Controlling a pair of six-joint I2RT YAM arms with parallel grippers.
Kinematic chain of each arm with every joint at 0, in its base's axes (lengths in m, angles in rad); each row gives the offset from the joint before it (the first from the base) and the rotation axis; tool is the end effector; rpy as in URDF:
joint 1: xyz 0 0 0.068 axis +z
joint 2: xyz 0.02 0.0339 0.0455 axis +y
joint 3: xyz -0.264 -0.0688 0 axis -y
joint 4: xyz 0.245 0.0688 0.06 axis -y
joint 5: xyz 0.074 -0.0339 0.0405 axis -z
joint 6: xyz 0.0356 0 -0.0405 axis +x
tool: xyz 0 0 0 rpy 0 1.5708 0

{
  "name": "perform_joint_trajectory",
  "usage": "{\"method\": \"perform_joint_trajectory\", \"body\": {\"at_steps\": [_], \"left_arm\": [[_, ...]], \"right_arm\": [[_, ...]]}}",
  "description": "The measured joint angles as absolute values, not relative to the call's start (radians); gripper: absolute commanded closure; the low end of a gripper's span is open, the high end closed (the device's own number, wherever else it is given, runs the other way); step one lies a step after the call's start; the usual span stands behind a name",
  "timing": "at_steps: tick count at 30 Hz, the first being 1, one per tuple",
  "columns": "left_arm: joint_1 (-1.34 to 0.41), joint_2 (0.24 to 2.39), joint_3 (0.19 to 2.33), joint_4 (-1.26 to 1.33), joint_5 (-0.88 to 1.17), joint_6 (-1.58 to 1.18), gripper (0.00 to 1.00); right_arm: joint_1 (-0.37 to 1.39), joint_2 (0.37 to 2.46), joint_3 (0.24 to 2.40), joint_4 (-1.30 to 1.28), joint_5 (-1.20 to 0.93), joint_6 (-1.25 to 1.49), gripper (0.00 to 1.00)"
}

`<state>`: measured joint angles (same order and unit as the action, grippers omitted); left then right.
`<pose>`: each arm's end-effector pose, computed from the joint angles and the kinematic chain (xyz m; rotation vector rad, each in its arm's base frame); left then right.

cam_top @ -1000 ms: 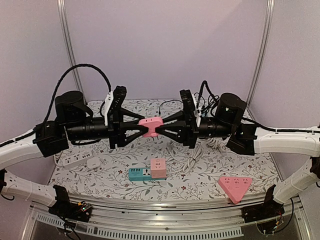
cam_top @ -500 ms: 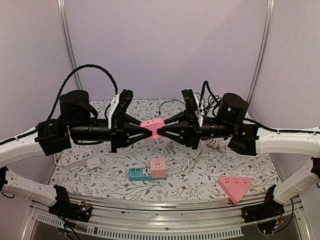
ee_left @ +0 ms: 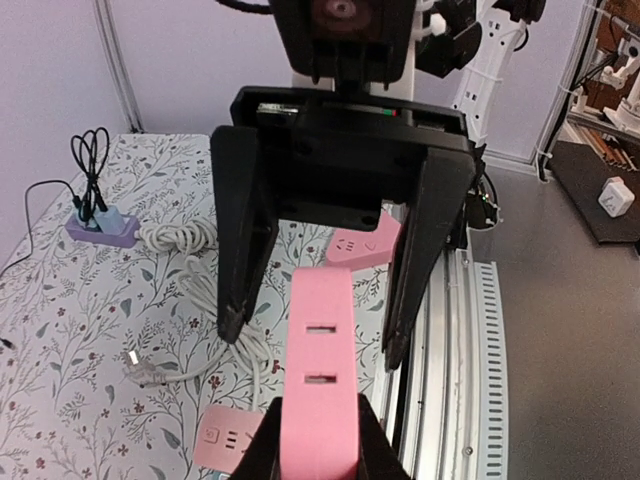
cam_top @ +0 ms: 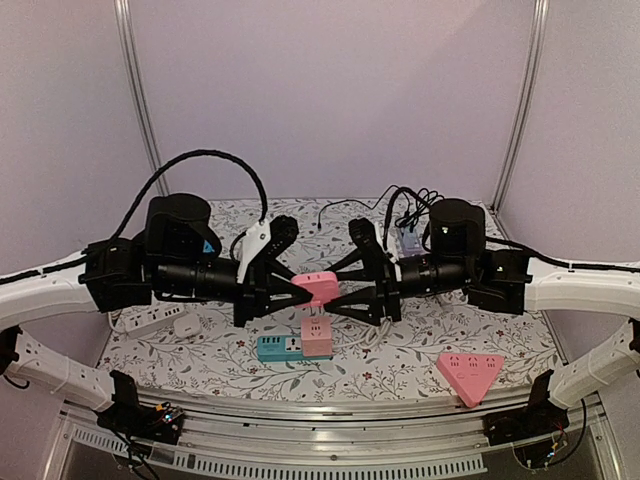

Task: Insert the plug
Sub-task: Adjust the plug.

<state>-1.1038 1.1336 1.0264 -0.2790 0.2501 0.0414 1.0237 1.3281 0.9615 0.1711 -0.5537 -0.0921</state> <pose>0.1086 -0.2350 0.3452 1.2616 1.6358 -0.9247 0.1448 0.2737 0.3177 -1.3365 1.3317 1.1443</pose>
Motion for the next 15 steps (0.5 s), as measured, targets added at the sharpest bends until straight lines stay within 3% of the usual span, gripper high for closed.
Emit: {"method": "perform_joint_trajectory", "body": {"at_steps": [8,13,15], "left_arm": [[-1.174,1.17,1.032,-0.305,0.191,0.059,1.0],[-1.189,1.211,1.052,-0.336,0.162,0.071,1.0],[-1.195,1.213,1.054,-0.349,0.163,0.074,1.0]], "right_arm": [[1.045,1.327,0.962,0.048,-0.551,-0.163,0.71],[1.048,1.327,0.962,0.019,-0.559,-0.176,1.0],[1.049,1.327,0.962,0.007,-0.576,-0.19,1.0]]}}
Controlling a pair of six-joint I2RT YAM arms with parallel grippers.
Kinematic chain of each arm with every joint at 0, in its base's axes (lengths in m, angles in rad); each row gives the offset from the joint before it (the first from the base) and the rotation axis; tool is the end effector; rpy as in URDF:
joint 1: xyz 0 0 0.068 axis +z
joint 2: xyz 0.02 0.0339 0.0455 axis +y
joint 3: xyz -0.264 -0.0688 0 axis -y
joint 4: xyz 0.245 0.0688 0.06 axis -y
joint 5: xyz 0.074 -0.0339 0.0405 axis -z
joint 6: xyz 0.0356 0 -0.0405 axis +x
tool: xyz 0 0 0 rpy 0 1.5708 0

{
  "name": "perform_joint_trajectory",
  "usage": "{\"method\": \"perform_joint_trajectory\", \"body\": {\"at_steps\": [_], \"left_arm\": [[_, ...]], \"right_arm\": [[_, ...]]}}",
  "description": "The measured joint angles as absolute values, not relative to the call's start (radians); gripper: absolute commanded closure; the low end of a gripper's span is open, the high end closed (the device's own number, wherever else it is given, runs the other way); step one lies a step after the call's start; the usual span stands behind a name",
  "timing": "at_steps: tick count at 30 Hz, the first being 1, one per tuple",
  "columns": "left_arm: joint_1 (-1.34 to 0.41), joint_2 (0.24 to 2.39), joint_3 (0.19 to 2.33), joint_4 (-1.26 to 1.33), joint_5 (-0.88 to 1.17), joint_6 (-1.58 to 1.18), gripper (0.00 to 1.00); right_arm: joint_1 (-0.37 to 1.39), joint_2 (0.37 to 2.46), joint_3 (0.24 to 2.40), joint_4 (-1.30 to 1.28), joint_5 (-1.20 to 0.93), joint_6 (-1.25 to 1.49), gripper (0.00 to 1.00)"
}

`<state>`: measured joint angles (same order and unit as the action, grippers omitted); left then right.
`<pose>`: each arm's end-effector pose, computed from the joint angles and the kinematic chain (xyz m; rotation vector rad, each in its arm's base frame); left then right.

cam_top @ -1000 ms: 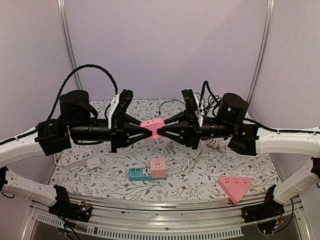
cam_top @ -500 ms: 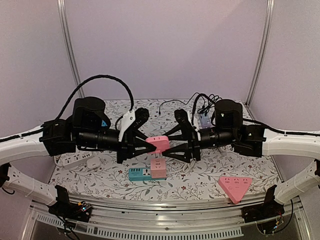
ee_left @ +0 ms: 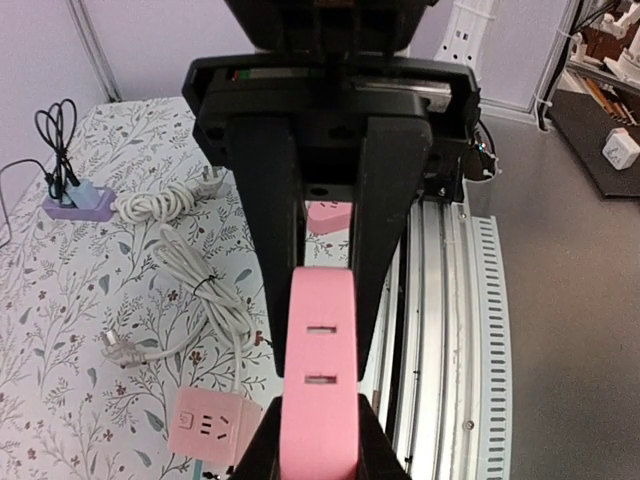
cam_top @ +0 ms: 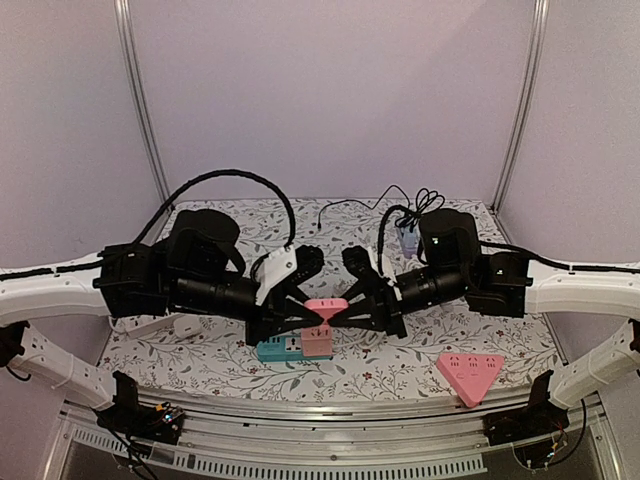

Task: Insert the plug
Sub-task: Adjust the plug.

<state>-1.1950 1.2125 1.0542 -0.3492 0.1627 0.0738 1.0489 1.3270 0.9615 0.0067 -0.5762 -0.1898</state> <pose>0.0953 -0.2572 0.3283 1.3780 1.6961 -0.8333 0.1346 0.2730 0.3017 -1.4912 1.3861 1.1129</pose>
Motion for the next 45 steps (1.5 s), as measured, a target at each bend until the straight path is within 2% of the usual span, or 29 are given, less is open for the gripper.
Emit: {"method": "perform_joint_trajectory", "body": {"at_steps": [1,3,4,5,6,11,20,24,29,38,45], "left_arm": [[-1.198,1.212,1.055,-0.351,0.162,0.075,0.93],[-1.202,1.212,1.056,-0.353,0.155,0.077,0.55],[-1.203,1.211,1.055,-0.351,0.151,0.08,0.44],[-1.205,1.207,1.046,-0.34,0.138,0.08,0.36],[-1.207,1.199,1.032,-0.324,0.124,0.082,0.35],[-1.209,1.099,0.902,-0.238,0.048,0.088,0.42],[-1.209,1.075,0.76,-0.072,-0.021,0.146,0.42],[-1.205,1.087,0.67,0.081,-0.021,0.184,0.51],[-1.159,1.087,0.542,0.25,0.03,0.192,0.55],[-1.045,1.211,0.554,0.385,0.173,0.163,0.57],[-0.969,1.23,0.546,0.471,0.288,0.129,0.76]], "right_arm": [[1.05,1.327,0.962,0.004,-0.58,-0.198,1.0],[1.052,1.327,0.962,0.001,-0.581,-0.204,1.0],[1.052,1.327,0.962,0.001,-0.579,-0.206,1.0],[1.052,1.325,0.962,0.001,-0.572,-0.205,1.0],[1.052,1.324,0.962,-0.003,-0.568,-0.205,1.0],[1.052,1.321,0.962,-0.011,-0.539,-0.227,1.0],[1.013,1.379,0.978,-0.017,-0.556,-0.284,1.0],[0.984,1.422,0.991,-0.016,-0.593,-0.317,1.0],[0.956,1.462,0.996,-0.012,-0.632,-0.361,1.0],[0.928,1.522,1.025,0.011,-0.671,-0.405,1.0],[0.909,1.536,1.027,0.023,-0.693,-0.419,1.0]]}}
